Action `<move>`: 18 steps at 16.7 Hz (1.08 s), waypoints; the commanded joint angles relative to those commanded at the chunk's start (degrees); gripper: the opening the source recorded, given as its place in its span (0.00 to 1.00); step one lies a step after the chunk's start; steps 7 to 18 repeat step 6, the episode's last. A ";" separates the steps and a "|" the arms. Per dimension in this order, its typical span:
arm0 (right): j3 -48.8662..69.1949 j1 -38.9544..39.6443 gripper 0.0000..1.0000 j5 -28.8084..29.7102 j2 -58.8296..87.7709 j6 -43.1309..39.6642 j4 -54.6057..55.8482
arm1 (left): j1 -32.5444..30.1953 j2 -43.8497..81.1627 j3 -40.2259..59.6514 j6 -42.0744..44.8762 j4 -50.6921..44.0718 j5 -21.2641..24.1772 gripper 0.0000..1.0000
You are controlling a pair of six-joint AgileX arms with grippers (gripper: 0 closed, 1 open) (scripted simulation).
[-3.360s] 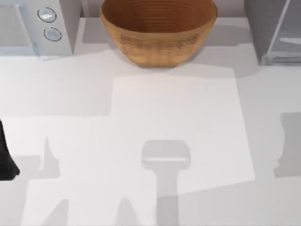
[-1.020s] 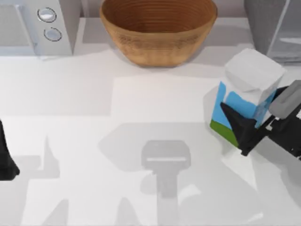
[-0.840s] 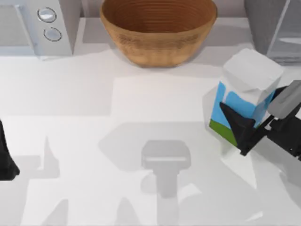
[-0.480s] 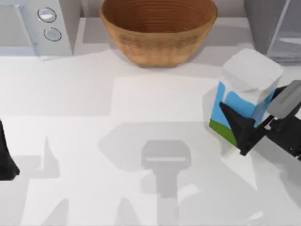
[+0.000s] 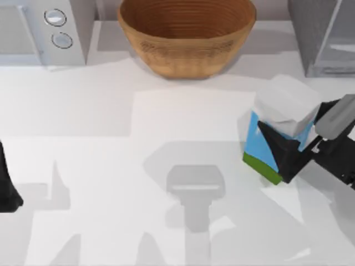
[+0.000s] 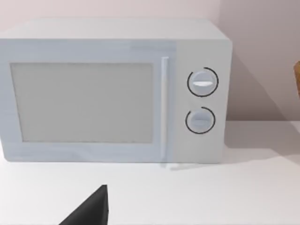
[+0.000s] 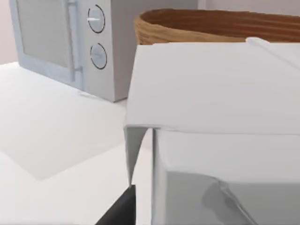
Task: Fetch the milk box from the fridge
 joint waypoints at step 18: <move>0.00 0.00 1.00 0.00 0.00 0.00 0.00 | 0.00 0.00 0.00 0.00 0.00 0.00 1.00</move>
